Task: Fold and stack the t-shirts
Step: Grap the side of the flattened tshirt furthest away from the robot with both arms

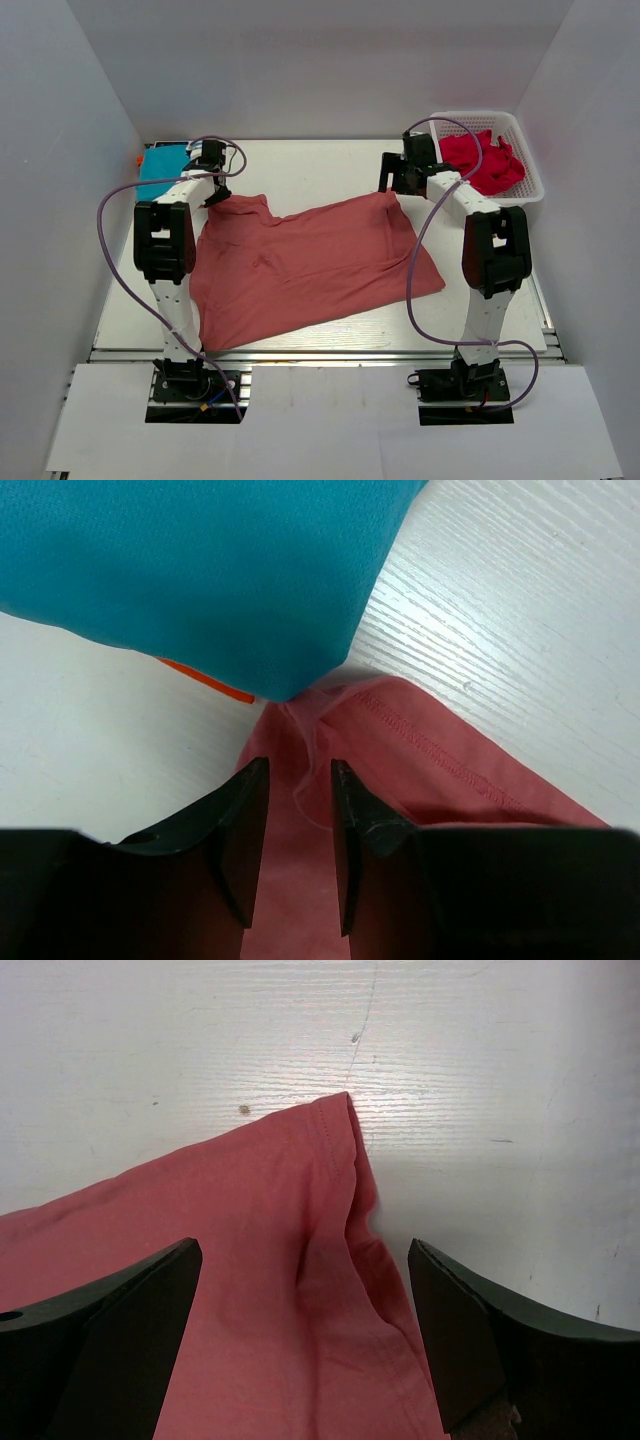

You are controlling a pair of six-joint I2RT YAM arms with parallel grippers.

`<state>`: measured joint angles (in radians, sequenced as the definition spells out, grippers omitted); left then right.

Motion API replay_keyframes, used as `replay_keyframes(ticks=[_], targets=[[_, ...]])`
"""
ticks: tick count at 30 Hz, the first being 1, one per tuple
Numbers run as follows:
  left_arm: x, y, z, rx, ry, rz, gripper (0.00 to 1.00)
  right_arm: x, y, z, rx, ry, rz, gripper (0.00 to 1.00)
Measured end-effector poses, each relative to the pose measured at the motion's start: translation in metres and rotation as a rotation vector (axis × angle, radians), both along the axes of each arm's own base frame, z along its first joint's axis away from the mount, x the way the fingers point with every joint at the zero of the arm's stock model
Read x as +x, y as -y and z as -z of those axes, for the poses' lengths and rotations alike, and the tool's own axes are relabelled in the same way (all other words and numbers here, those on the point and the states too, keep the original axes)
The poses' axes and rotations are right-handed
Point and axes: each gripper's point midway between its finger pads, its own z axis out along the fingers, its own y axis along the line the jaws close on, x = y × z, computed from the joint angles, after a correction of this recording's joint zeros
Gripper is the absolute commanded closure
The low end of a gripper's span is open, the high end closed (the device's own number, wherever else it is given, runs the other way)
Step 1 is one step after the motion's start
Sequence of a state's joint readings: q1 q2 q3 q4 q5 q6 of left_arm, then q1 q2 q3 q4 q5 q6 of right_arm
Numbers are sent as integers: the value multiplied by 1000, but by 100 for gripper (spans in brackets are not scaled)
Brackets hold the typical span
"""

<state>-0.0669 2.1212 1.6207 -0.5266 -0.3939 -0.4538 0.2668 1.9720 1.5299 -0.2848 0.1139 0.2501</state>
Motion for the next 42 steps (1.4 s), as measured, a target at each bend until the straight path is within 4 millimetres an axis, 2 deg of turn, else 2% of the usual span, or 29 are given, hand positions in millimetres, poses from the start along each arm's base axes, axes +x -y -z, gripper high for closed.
replay_keyframes(ticks=[1, 2, 4, 6, 8, 15, 18, 22, 24, 29, 34, 35, 36, 42], targets=[[0, 0, 0, 2, 2, -1, 61, 0, 0, 0, 0, 0, 0, 10], [1, -1, 1, 2, 2, -2, 68, 0, 0, 0, 0, 0, 1, 10], [2, -1, 2, 4, 3, -7, 72, 0, 1, 0, 0, -1, 2, 10], [4, -1, 4, 4, 8, -11, 84, 0, 1, 0, 0, -1, 3, 10], [6, -1, 8, 3, 11, -14, 100, 0, 2, 0, 0, -1, 3, 10], [13, 0, 6, 17, 32, 11, 100, 3, 2, 2, -15, -1, -11, 10], [7, 0, 3, 26, 42, 24, 100, 16, 0, 4, -20, 7, -12, 10], [-14, -1, -7, 28, 45, 35, 100, 40, -2, 11, -36, 20, 4, 12], [-21, 1, -16, 21, 60, 43, 100, 50, -2, 19, -52, 21, 12, 12], [-28, 7, -36, -12, 118, 69, 100, 71, -1, 48, -96, 7, 14, 20], [-31, 9, -43, -26, 140, 80, 100, 79, -5, 75, -107, -25, -7, 39], [-32, 10, -44, -29, 142, 82, 100, 81, -5, 75, -111, -20, -6, 53], [-34, 10, -44, -30, 141, 83, 100, 82, -6, 74, -105, -18, -13, 61], [-42, 10, -45, -32, 136, 85, 100, 79, -9, 78, -88, -32, -20, 94]])
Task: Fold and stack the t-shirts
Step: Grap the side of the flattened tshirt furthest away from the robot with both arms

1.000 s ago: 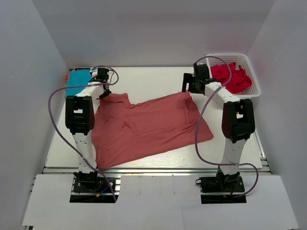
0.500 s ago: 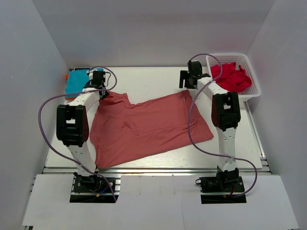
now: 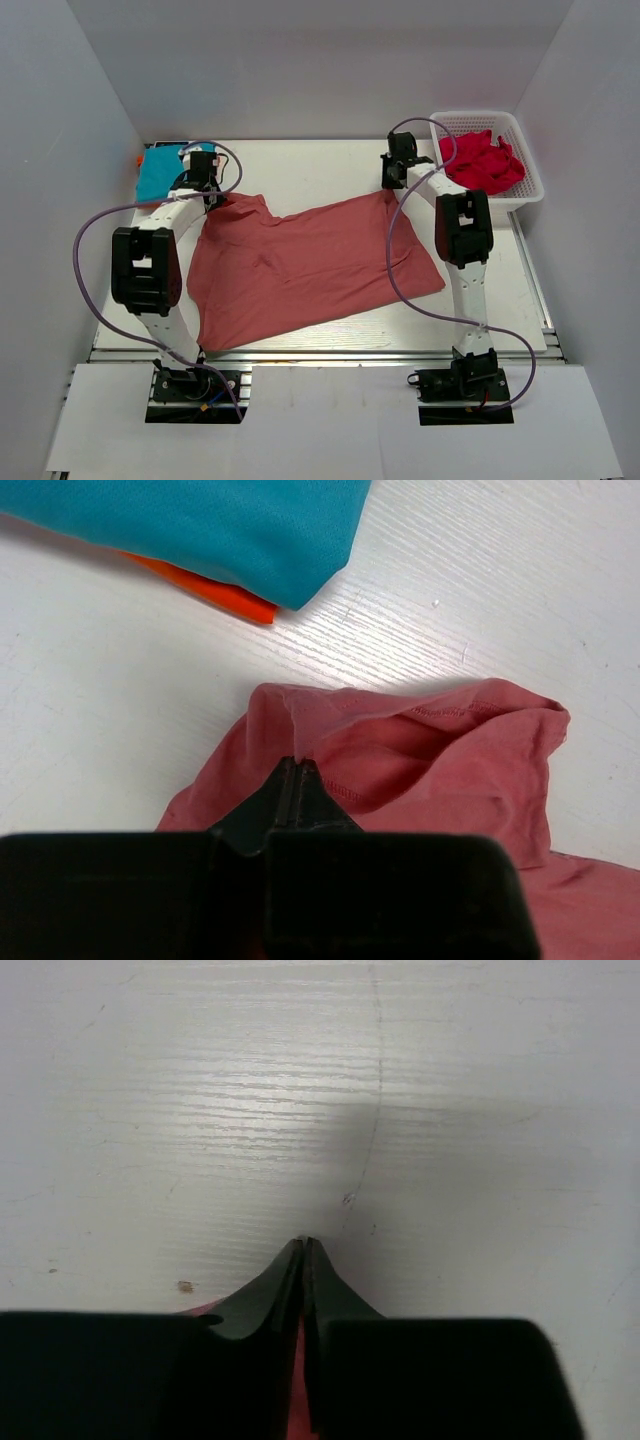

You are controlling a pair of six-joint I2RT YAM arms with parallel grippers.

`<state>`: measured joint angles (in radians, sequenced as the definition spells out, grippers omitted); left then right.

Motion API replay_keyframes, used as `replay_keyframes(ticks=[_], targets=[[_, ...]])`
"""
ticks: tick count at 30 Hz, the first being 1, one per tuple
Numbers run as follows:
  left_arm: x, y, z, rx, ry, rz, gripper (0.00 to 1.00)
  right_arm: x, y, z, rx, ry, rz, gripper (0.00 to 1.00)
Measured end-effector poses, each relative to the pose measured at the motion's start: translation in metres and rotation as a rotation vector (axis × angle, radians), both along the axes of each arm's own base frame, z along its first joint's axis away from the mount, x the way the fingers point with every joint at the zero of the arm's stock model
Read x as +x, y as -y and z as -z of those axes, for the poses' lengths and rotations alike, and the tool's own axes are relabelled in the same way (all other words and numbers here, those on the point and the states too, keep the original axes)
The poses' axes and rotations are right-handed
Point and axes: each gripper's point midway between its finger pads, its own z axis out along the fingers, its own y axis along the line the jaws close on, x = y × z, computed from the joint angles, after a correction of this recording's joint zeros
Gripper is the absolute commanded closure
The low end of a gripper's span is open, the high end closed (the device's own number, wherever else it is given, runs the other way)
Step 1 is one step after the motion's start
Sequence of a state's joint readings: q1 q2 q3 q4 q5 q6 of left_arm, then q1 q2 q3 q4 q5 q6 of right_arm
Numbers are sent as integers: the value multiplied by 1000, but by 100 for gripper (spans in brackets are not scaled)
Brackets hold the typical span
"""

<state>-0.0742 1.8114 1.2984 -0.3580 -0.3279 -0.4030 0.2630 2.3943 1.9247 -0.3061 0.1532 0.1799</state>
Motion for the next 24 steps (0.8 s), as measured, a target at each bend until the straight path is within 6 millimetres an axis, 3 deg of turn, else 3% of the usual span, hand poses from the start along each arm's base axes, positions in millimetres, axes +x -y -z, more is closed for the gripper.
replay_keyframes(ticks=[1, 2, 3, 6, 15, 17, 18, 20, 21, 24], targets=[[0, 0, -1, 0, 2, 0, 100, 0, 0, 0, -1, 3, 1, 94], [-1, 0, -1, -1, 3, 0, 100, -1, 1, 0, 0, 3, 3, 85], [-2, 0, -2, -2, 5, 1, 100, -2, 1, 0, 4, 4, 7, 58], [-4, 1, -3, -7, 6, 5, 100, -2, 2, -1, 2, 6, 5, 45], [-4, 4, -2, -20, 12, 18, 100, -10, 4, 0, -12, -6, 5, 43], [-4, 4, -2, -20, 15, 18, 100, -13, 5, -1, -15, -10, 13, 52], [-3, 4, -2, -20, 16, 18, 100, -13, 6, 0, -16, -12, 20, 70], [-3, 4, -2, -21, 17, 18, 100, -16, 8, 1, -21, -16, 28, 94], [-3, 4, -2, -21, 17, 18, 100, -17, 8, 1, -21, -19, 28, 100], [-2, 4, -3, -21, 21, 19, 100, -18, 9, 0, -7, -18, 35, 100]])
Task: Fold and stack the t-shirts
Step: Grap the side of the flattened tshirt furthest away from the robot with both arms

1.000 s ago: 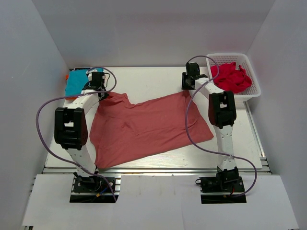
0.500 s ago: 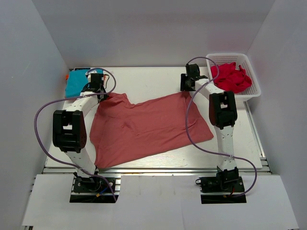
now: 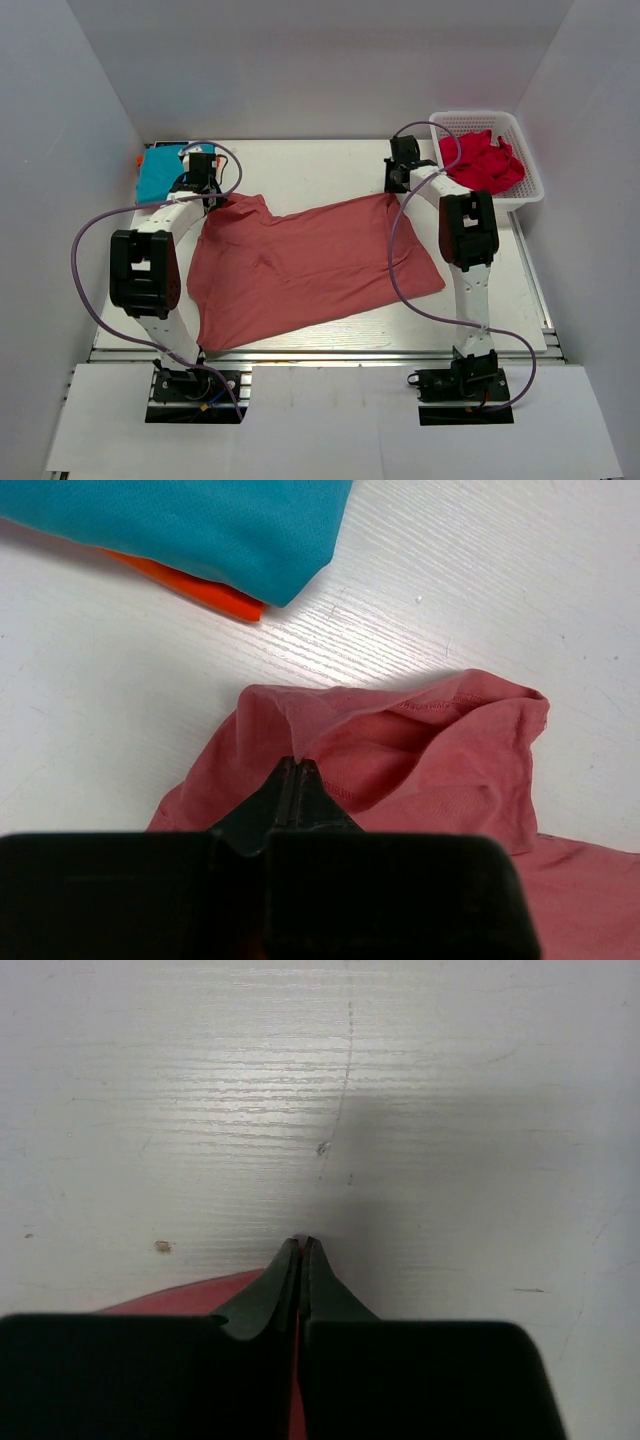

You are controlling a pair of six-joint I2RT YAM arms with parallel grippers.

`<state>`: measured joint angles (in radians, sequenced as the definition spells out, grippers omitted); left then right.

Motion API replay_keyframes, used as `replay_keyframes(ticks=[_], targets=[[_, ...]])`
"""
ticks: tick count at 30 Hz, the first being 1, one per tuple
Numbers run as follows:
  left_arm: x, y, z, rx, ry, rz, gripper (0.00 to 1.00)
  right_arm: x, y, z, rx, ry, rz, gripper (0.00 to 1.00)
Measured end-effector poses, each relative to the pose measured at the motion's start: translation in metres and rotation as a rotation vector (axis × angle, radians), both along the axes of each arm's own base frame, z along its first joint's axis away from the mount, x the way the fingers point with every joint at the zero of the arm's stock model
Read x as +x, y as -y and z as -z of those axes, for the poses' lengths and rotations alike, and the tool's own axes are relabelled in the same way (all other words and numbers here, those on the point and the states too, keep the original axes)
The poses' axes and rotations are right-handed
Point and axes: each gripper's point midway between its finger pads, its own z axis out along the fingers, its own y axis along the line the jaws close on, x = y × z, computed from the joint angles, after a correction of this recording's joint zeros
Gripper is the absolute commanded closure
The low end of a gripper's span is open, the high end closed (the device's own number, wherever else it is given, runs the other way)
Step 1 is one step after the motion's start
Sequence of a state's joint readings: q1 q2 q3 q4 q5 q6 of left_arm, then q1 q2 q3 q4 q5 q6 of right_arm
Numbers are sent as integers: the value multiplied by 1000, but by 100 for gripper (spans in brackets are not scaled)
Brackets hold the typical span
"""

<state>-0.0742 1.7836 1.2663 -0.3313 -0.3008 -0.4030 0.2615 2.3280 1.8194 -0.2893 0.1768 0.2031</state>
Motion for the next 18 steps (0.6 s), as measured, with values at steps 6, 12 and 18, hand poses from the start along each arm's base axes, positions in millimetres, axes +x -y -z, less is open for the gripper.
replay_keyframes(ticks=[6, 12, 18], targets=[[1, 0, -2, -1, 8, 1, 100, 8, -7, -8, 14, 39, -41, 100], [1, 0, -8, -1, 20, -1, 100, 30, -25, -29, 57, 153, -129, 100], [-3, -1, -16, 0, 35, -3, 100, 35, -32, -45, 82, 205, -160, 100]])
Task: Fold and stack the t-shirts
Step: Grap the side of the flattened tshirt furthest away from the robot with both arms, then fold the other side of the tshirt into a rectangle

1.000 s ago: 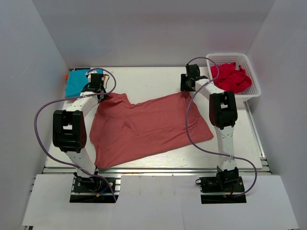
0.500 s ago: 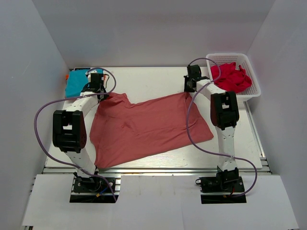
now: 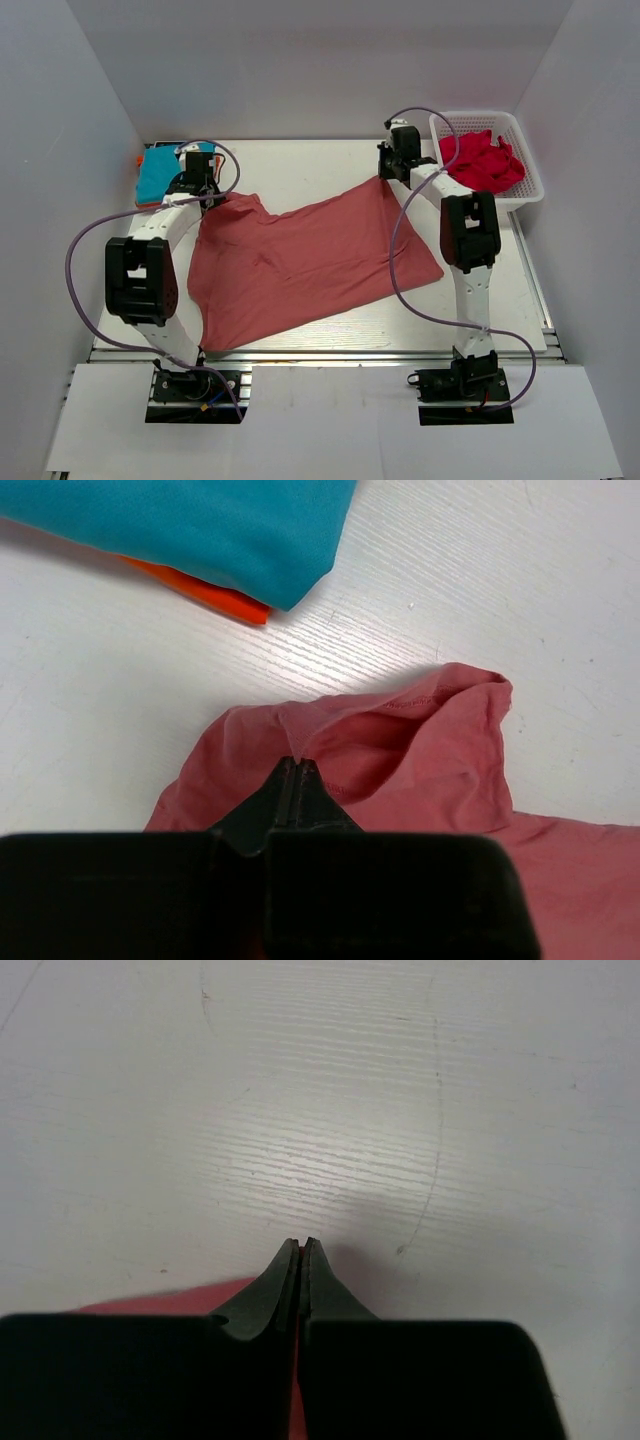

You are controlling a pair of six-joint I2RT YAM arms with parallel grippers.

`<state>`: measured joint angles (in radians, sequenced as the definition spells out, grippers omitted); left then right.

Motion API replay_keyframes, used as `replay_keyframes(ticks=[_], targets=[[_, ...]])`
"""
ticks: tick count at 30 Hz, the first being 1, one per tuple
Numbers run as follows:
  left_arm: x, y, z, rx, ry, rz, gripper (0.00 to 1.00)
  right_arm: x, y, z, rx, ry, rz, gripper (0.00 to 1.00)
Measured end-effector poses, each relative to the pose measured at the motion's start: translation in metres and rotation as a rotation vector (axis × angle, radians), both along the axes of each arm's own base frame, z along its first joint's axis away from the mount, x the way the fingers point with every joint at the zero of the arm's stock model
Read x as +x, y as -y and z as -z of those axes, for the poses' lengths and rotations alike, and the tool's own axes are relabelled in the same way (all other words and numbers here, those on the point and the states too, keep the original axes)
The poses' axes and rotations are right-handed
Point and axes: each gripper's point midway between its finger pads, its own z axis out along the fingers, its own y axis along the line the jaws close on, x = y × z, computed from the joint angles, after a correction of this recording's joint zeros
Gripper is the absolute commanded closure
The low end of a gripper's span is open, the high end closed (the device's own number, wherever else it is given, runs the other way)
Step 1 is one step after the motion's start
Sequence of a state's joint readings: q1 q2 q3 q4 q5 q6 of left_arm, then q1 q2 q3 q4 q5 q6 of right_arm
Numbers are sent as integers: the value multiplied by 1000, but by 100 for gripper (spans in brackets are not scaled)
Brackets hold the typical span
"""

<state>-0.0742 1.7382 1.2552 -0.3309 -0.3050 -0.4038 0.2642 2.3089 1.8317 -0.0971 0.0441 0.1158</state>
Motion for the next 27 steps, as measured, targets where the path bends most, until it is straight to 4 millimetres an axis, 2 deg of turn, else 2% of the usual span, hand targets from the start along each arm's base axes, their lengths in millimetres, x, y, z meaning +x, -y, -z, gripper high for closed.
replay_keyframes(ticks=[4, 9, 13, 17, 21, 27], targets=[[-7, -3, -13, 5, 20, -13, 100, -11, 3, -10, -1, 7, 1, 100], [-31, -4, -25, -8, 25, -37, 100, -35, 11, -23, -2, 18, 5, 100], [-67, 7, -13, -74, -2, -8, 100, -56, 17, -36, 4, 29, 5, 100], [-105, 21, 0, -156, -63, 27, 100, -69, 21, -48, 9, 52, 9, 100], [-139, 30, -10, -223, -92, 32, 100, -77, 27, -53, -1, 59, 27, 100], [-199, 40, -31, -320, -101, 29, 100, -99, 38, -46, -24, 29, 57, 100]])
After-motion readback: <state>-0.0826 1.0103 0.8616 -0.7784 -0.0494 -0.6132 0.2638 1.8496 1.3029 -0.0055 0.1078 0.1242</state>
